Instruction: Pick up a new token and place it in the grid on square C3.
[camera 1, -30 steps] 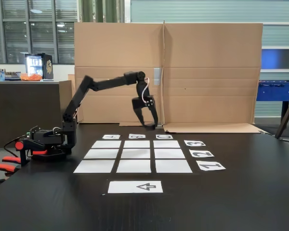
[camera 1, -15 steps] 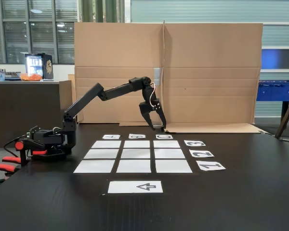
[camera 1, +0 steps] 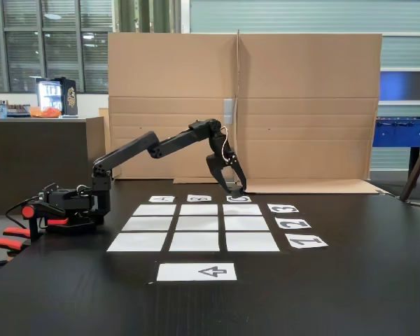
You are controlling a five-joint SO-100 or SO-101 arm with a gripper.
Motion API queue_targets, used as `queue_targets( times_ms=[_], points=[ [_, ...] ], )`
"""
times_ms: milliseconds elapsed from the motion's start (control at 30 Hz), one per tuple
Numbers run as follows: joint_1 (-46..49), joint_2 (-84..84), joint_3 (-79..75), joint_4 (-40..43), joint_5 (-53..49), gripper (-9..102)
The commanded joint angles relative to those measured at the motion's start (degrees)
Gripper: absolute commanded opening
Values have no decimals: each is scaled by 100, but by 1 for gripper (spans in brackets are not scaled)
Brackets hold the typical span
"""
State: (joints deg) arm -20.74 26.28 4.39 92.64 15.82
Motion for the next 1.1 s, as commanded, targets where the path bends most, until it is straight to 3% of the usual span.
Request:
queue_targets(
  times_ms=[0, 267, 467, 733, 1067],
  points=[
    [-44, -35, -299, -141, 35, 0],
    [-18, -141, -316, -264, 0, 1],
    [0, -141, -308, -281, 0, 31],
    [-70, 53, 62, -352, 18, 45],
    [-70, 1433, 1529, -765, 0, 48]
  ],
)
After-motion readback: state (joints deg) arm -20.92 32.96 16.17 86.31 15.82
